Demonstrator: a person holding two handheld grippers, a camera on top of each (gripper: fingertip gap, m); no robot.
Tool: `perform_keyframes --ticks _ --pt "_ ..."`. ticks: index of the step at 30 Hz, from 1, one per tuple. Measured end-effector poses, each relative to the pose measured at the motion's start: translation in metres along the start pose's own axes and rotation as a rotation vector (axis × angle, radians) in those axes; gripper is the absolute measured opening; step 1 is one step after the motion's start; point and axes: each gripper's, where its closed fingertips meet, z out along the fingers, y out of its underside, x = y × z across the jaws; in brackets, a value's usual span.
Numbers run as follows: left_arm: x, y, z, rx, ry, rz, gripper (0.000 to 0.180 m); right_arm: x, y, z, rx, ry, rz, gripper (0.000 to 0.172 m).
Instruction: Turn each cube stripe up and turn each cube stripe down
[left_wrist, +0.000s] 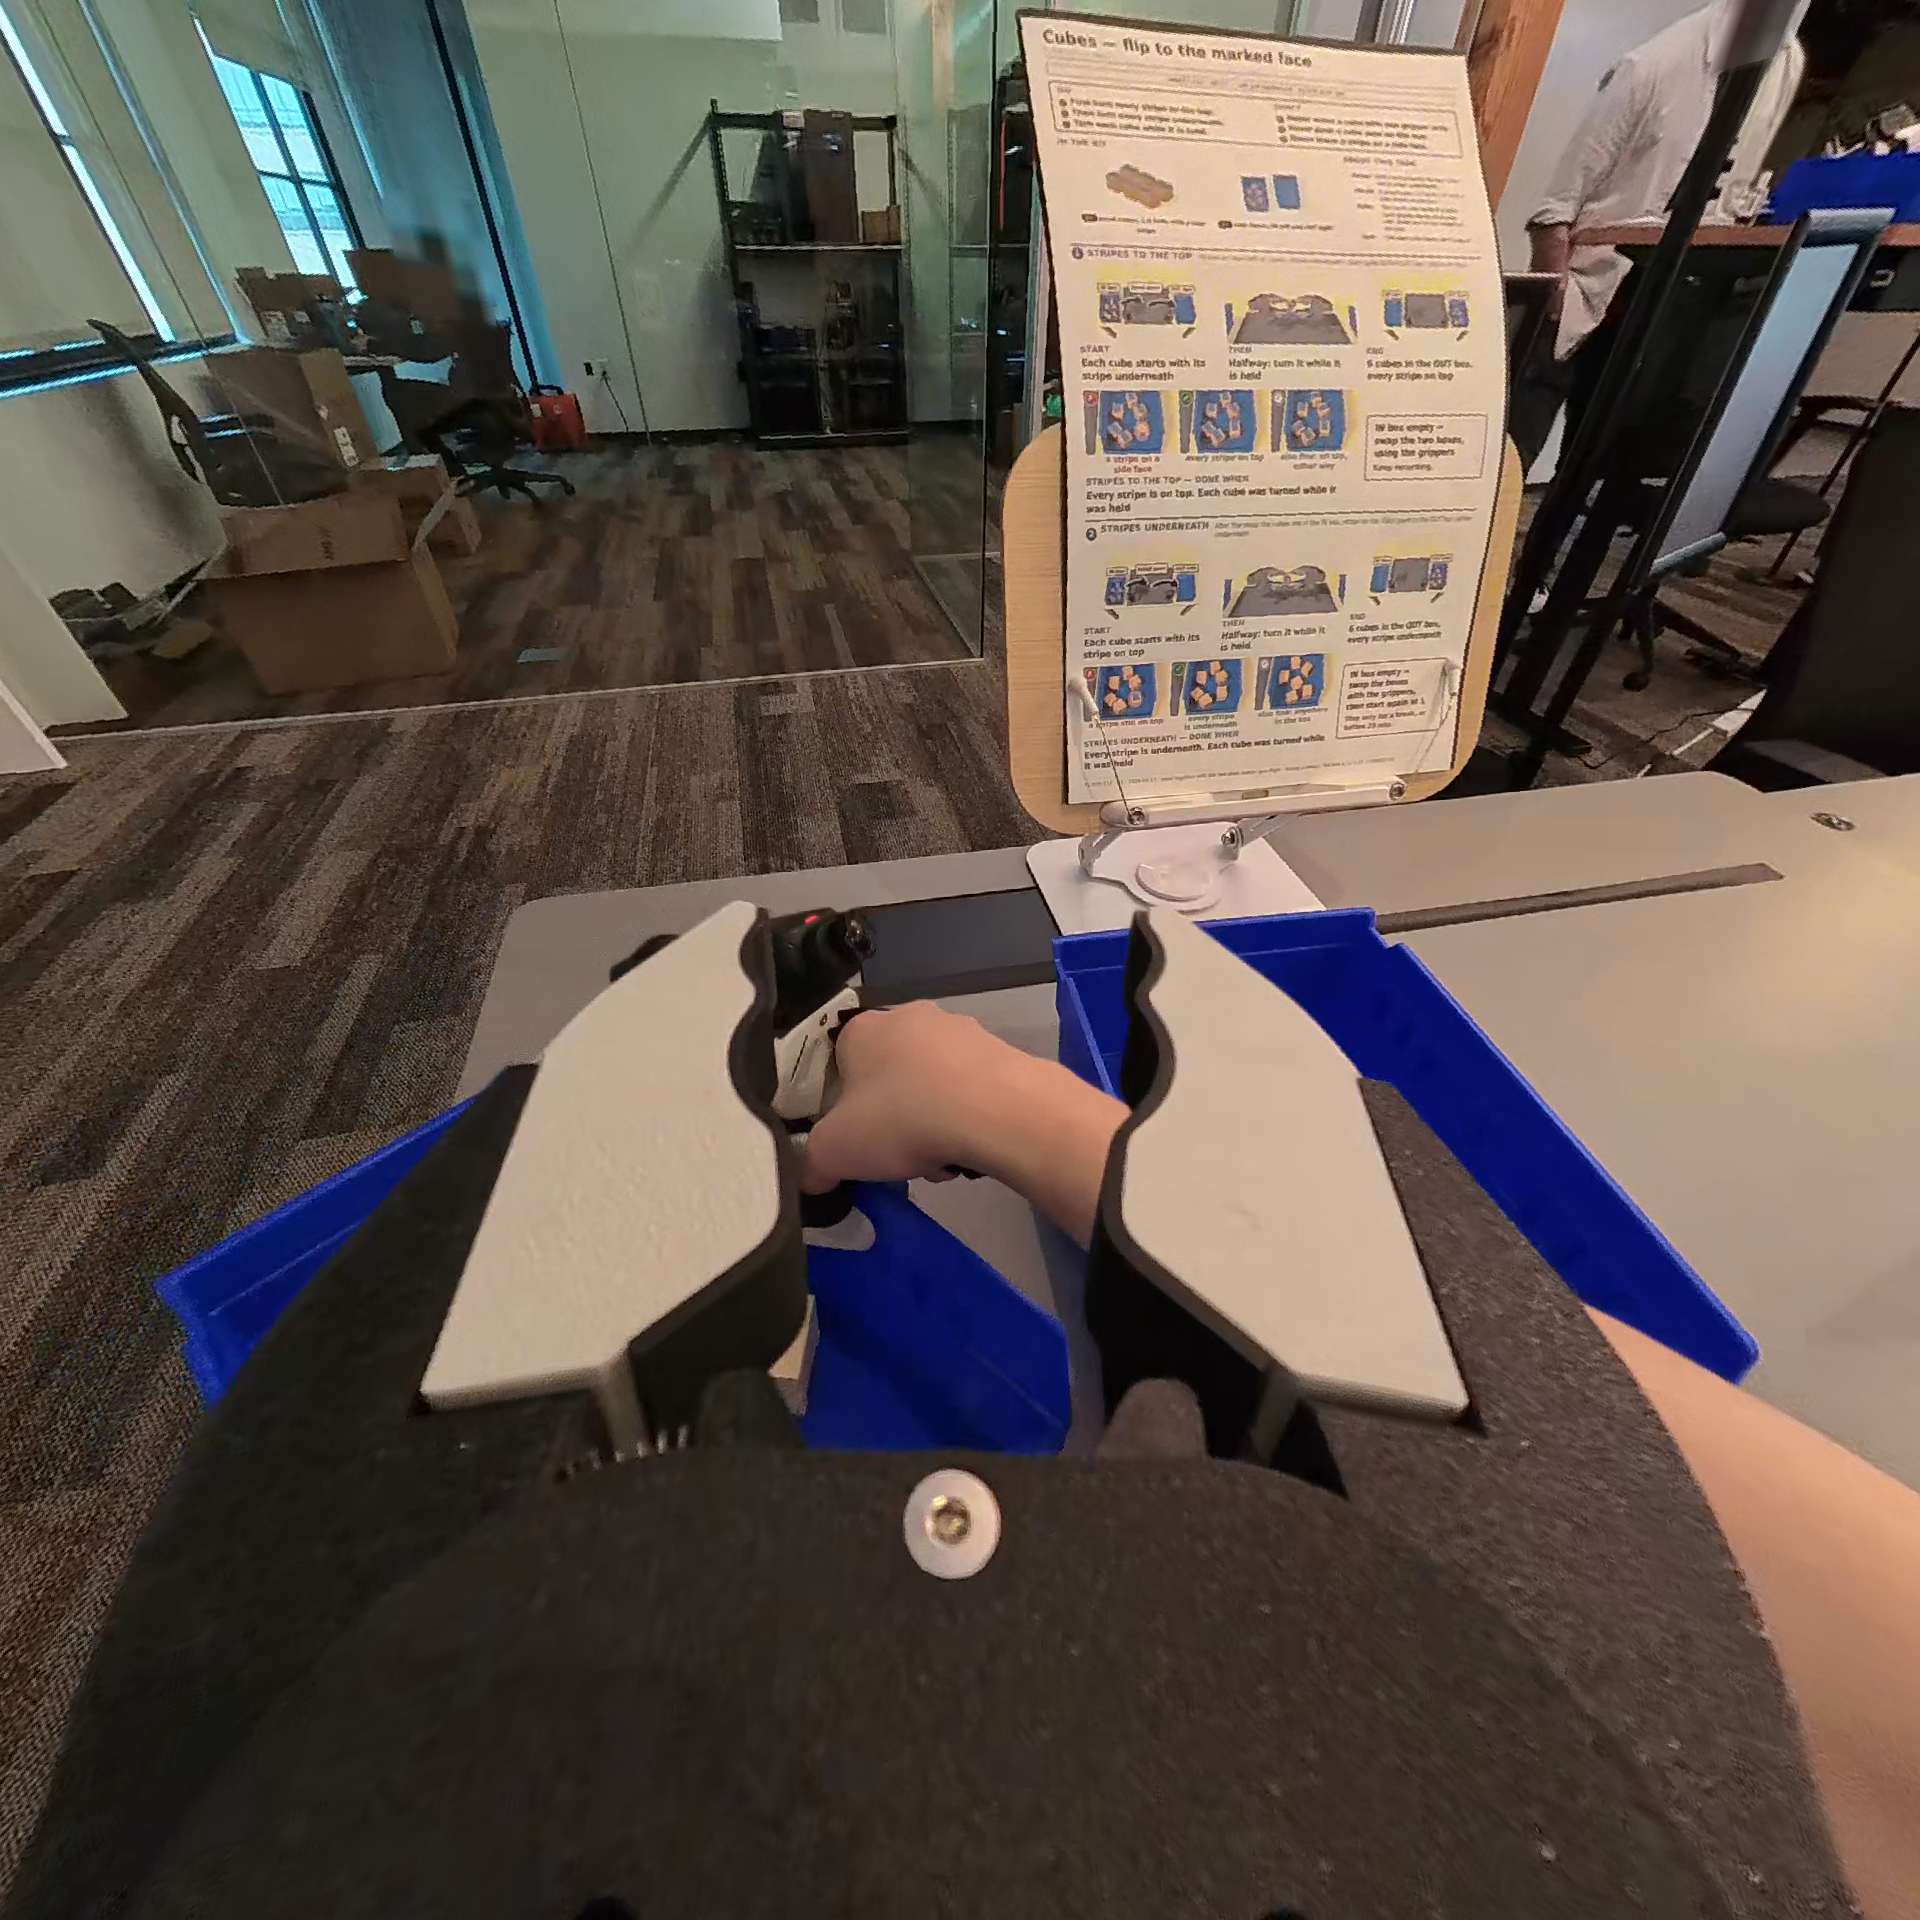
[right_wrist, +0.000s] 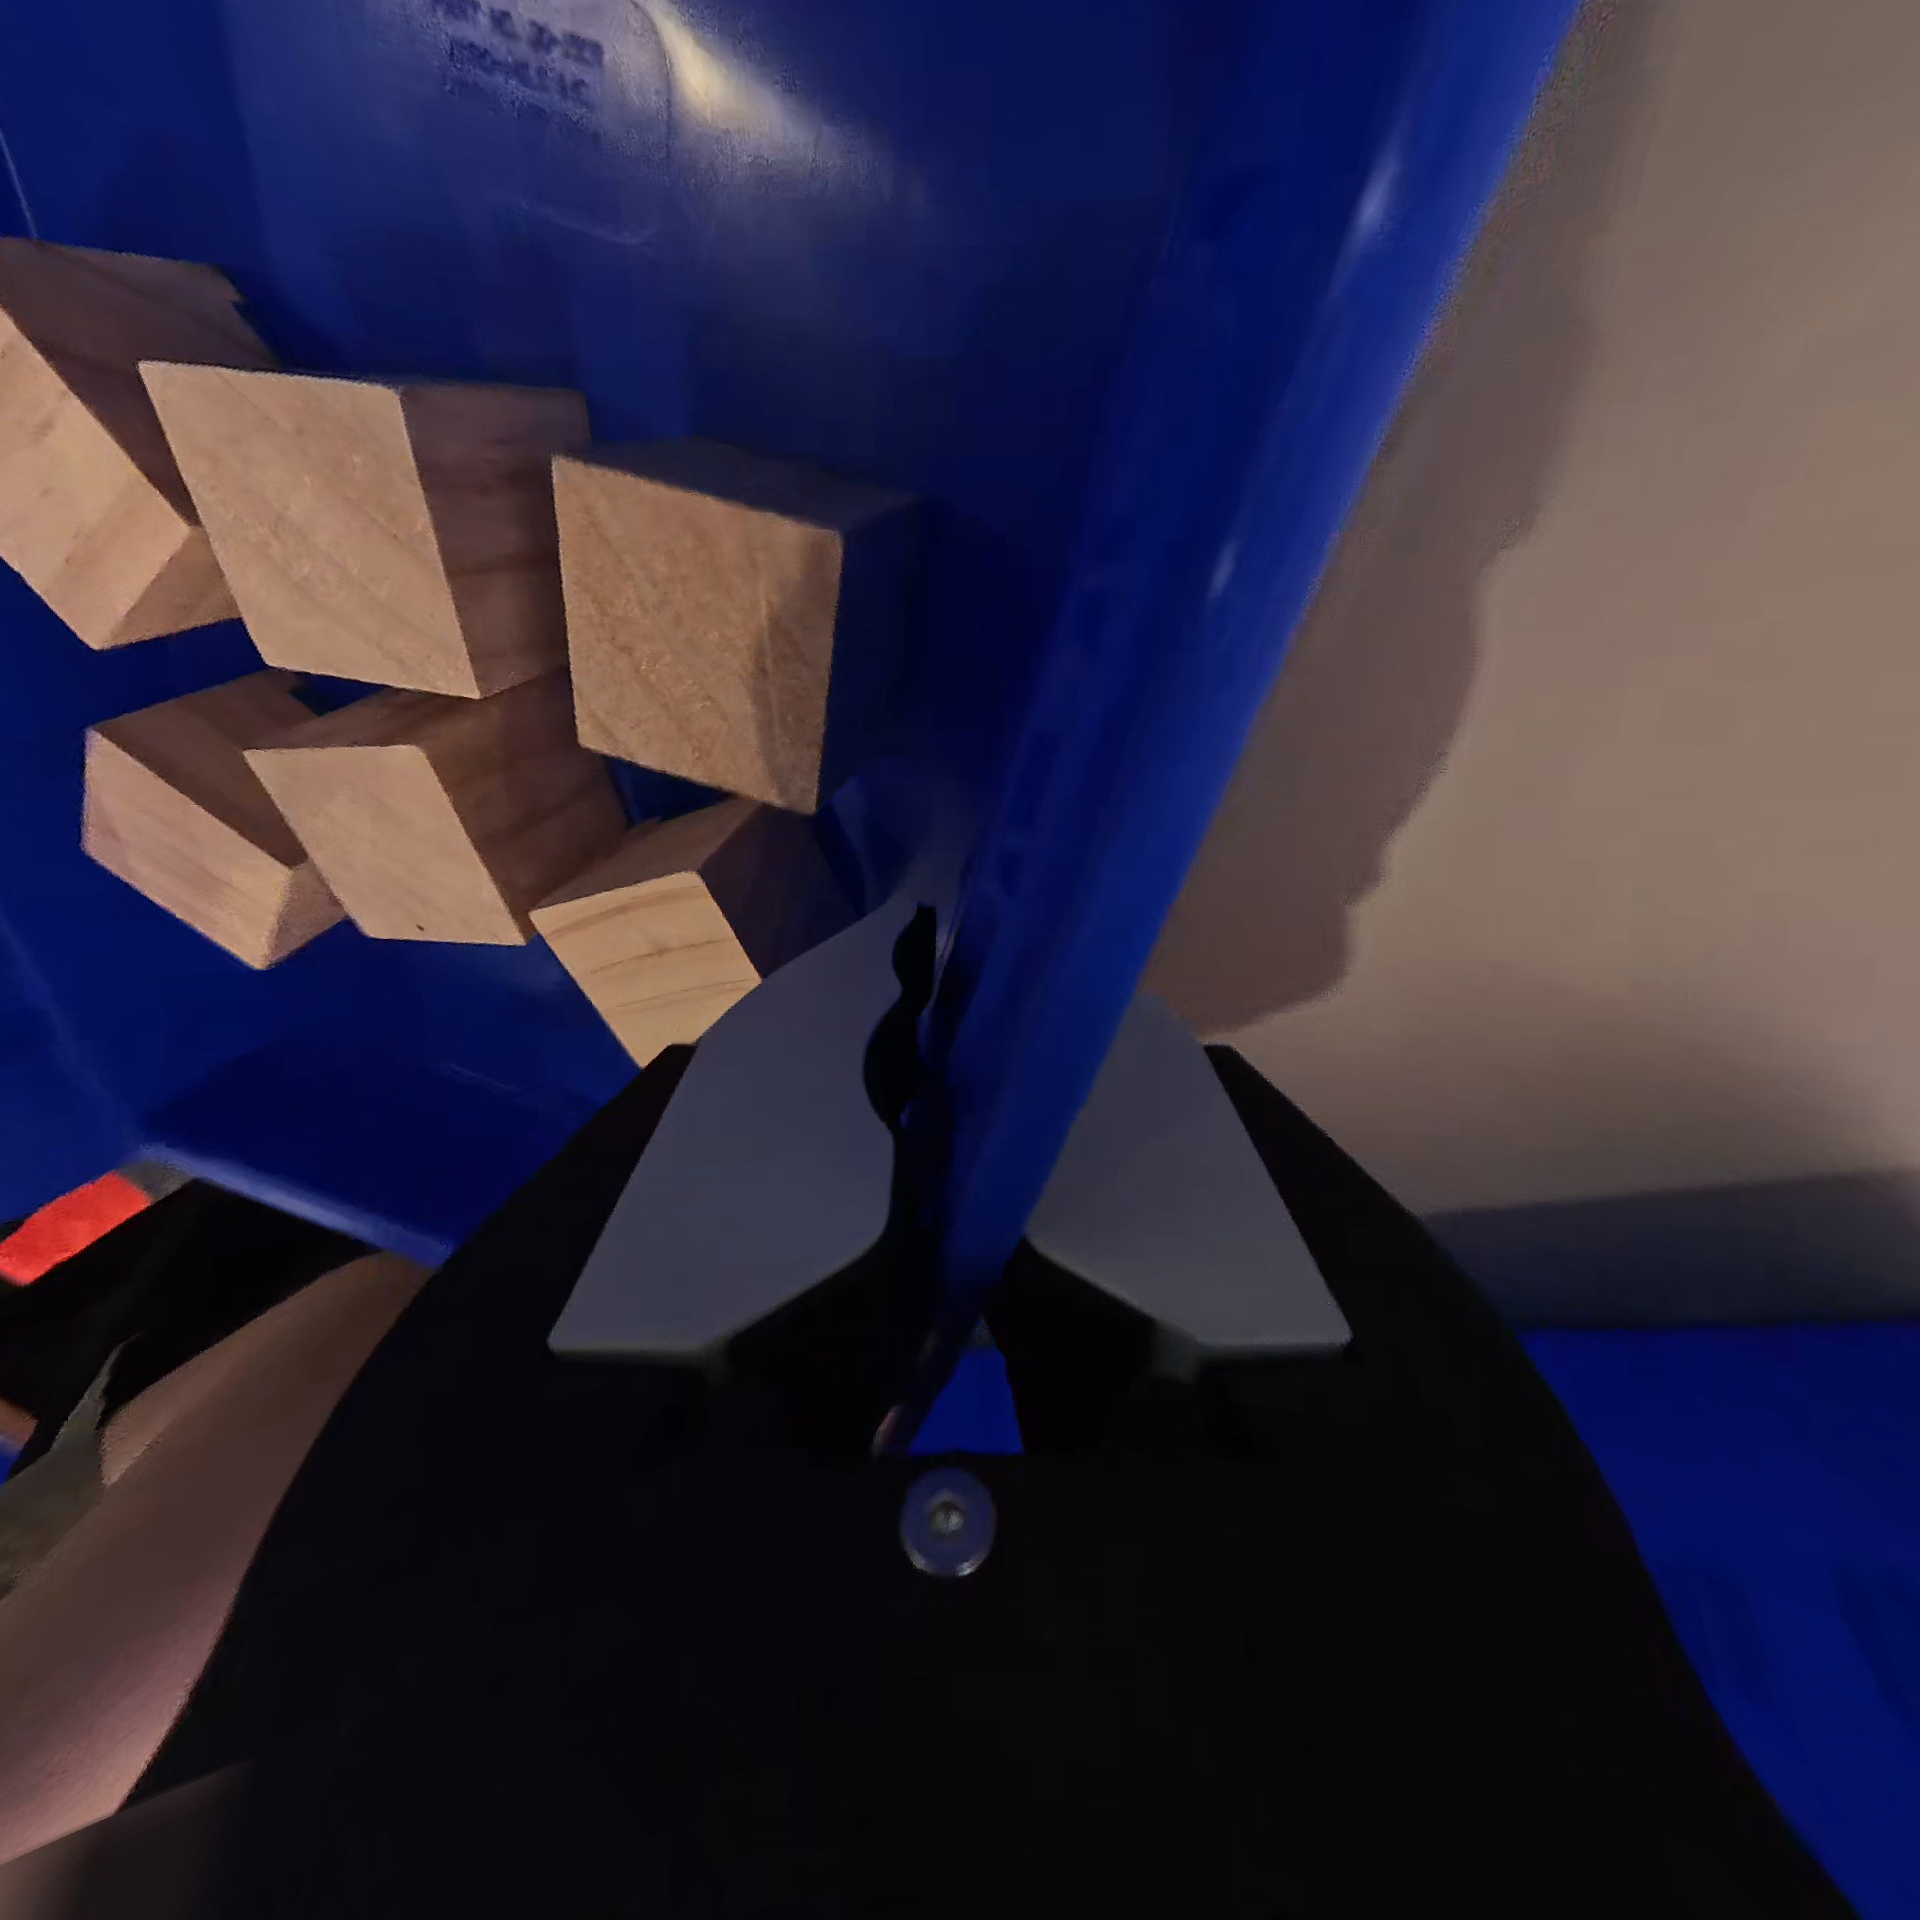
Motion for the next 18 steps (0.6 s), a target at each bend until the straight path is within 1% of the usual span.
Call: perform_keyframes --ticks 3,5,6,8,10,11,12,13,14,16,18 --pt "0.001 0.001 0.002 -0.006 0.002 0.003 0.065 0.006 -0.004 0.001 0.044 0.022 0.004 0.009" --pt "0.002 0.003 0.003 -0.016 0.001 0.011 0.065 0.008 -0.004 -0.003 0.059 0.054 -0.025 0.013" --pt "0.003 0.004 0.003 -0.026 0.002 0.016 0.066 0.009 -0.007 -0.009 0.096 0.073 -0.036 0.015" --pt "0.004 0.006 0.003 -0.037 0.003 0.025 0.069 0.012 -0.02 -0.04 0.265 0.12 -0.06 0.015" --pt "0.006 0.006 0.002 -0.043 0.008 0.03 0.069 0.012 -0.021 -0.089 0.484 0.203 -0.1 0.021" --pt "0.007 0.007 0.001 -0.044 0.011 0.033 0.069 0.012 -0.011 -0.111 0.56 0.263 -0.135 0.028" --pt "0.008 0.007 0.001 -0.046 0.014 0.035 0.069 0.016 0.008 -0.129 0.598 0.337 -0.169 0.032" --pt "0.009 0.007 0.0 -0.048 0.018 0.037 0.069 0.025 0.032 -0.143 0.607 0.427 -0.181 0.037" --pt "0.01 0.007 0.0 -0.05 0.022 0.038 0.069 0.041 0.059 -0.153 0.596 0.522 -0.169 0.048" --pt "0.011 0.008 0.0 -0.055 0.027 0.041 0.069 0.083 0.117 -0.17 0.575 0.681 -0.087 0.059" --pt "0.013 0.008 0.001 -0.059 0.03 0.043 0.069 0.132 0.179 -0.179 0.538 0.777 0.078 0.064"
